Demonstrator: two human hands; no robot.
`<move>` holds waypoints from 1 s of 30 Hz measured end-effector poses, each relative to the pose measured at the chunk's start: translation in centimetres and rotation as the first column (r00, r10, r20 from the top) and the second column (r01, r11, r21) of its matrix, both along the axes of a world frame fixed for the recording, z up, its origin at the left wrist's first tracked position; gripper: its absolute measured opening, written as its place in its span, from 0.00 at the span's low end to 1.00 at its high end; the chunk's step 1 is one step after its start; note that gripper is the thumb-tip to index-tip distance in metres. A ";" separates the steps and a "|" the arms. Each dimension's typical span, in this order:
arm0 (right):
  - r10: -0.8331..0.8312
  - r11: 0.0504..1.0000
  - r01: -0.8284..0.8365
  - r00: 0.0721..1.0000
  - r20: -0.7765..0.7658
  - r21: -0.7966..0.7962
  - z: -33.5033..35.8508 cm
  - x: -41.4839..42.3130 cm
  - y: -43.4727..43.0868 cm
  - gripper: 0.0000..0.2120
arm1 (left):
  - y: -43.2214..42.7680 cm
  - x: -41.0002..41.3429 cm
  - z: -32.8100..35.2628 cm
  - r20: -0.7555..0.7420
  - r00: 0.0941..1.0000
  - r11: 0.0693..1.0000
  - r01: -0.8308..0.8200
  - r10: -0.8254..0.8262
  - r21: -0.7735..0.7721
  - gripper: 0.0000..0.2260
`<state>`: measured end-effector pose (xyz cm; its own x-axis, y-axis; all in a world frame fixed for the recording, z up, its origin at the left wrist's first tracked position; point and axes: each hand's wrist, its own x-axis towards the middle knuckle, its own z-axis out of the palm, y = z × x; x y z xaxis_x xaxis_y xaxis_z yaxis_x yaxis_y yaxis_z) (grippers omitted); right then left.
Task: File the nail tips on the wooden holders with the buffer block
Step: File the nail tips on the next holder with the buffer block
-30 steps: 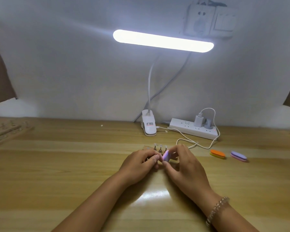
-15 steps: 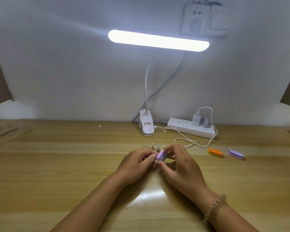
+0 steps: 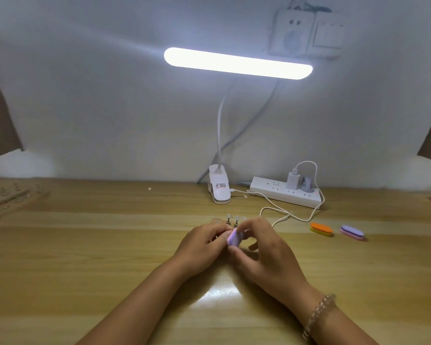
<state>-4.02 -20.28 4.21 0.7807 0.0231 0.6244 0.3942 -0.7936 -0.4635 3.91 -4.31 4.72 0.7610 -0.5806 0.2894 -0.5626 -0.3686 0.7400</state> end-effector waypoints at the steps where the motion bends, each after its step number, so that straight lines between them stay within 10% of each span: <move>1: -0.039 0.998 0.040 0.999 -0.014 0.055 0.0 0.3 -0.3 0.12 | -0.1 0.0 0.0 0.001 1.000 1.000 -0.004 0.004 0.006 0.12; 30: -0.063 0.998 0.063 0.998 0.028 -0.031 0.3 -0.4 0.3 0.06 | -0.1 0.6 -0.7 -0.106 0.994 0.992 0.012 -0.026 -0.125 0.10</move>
<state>-4.39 -20.03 4.56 0.7640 -0.0053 0.6452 0.3551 -0.8314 -0.4274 4.47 -4.43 3.97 0.7807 -0.5600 0.2772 -0.4833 -0.2600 0.8359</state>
